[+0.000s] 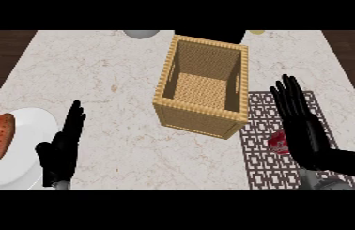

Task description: Pick the can from the placemat and place it in the basket

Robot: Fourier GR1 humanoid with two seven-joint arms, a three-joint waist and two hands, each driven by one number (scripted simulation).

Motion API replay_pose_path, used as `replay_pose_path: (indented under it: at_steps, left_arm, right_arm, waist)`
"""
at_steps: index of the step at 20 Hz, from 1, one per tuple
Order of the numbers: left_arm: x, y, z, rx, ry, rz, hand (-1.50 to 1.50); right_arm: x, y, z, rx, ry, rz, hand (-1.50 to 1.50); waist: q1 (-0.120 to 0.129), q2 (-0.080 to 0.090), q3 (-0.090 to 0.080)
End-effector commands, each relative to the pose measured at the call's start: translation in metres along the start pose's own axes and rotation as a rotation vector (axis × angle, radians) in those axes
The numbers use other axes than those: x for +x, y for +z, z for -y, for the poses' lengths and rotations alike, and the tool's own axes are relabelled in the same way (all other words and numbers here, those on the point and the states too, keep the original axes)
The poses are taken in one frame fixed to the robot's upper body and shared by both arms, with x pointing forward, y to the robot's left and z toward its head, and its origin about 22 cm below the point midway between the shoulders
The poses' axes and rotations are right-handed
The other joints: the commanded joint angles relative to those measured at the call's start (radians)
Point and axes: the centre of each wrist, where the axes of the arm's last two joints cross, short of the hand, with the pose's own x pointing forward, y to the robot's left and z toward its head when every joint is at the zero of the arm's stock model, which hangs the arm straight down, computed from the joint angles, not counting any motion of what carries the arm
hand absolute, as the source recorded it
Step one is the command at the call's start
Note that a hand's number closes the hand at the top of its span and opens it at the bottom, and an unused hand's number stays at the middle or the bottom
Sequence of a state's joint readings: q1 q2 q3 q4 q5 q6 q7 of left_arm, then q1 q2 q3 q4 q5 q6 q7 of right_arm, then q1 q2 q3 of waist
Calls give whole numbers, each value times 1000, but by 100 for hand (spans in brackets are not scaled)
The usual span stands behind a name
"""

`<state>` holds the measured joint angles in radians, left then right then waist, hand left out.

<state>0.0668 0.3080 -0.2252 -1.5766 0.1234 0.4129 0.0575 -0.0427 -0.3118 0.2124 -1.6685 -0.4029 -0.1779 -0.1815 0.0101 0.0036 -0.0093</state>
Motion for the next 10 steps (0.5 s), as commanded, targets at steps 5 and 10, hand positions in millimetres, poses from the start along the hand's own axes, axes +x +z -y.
replay_pose_path:
  at_steps: [5, 10]
  left_arm:
    - [58, -25, -8, -247, -89, 292, 0]
    - [69, -42, -13, -371, -70, 325, 0]
  right_arm:
    - [45, -8, 101, -3, 208, -45, 150]
    - [-8, 2, 21, 302, 234, 180, -150]
  waist:
    - [-34, -2, 9]
    - [-9, 0, 10]
